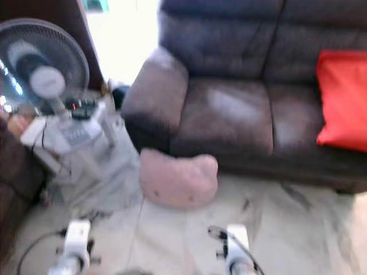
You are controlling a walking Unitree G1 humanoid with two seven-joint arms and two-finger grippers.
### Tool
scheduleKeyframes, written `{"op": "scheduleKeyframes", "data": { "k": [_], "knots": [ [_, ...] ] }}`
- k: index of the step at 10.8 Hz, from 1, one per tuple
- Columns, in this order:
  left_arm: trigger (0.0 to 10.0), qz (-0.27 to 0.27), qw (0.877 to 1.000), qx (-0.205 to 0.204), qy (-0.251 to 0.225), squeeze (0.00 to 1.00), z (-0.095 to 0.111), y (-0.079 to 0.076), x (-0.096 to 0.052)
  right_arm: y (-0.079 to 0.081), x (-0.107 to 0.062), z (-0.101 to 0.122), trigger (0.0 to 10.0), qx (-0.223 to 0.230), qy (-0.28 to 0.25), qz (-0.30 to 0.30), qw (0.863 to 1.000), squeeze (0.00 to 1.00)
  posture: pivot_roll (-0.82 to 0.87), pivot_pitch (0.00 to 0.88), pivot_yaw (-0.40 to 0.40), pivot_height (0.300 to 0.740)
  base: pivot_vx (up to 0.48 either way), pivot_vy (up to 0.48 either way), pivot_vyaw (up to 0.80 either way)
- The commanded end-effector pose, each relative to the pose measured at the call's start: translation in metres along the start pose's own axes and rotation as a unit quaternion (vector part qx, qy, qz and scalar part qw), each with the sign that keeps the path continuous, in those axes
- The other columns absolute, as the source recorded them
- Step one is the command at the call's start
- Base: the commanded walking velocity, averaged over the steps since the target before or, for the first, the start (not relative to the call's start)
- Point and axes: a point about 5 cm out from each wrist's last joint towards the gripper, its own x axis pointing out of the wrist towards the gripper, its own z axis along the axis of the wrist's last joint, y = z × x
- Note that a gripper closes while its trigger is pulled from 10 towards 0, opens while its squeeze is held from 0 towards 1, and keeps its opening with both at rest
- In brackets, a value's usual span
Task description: Move the pillow to the sofa from floor
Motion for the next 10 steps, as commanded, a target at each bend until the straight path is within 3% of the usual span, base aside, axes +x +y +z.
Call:
{"op": "scheduleKeyframes", "data": {
  "k": [1,7,10],
  "knots": [
    [10.0,0.004,1.000,0.003,0.011,0.00,-0.004,0.003,-0.001,0.004,0.000,0.001,10.0,0.003,0.000,0.003,1.000,0.00,0.04,0.090,-0.015,0.740,0.000,0.345,0.00],
    [10.0,-0.009,1.000,0.005,-0.015,0.00,0.007,-0.003,0.002,-0.016,-0.003,-0.009,10.0,0.001,0.000,-0.010,1.000,0.00,0.04,0.085,-0.017,0.740,0.000,0.000,0.00],
    [10.0,-0.010,1.000,0.010,-0.010,0.00,0.007,-0.003,0.002,-0.016,-0.003,-0.007,10.0,-0.004,-0.001,-0.010,1.000,0.00,0.04,0.085,-0.017,0.740,0.000,0.000,0.00]
  ]
}}
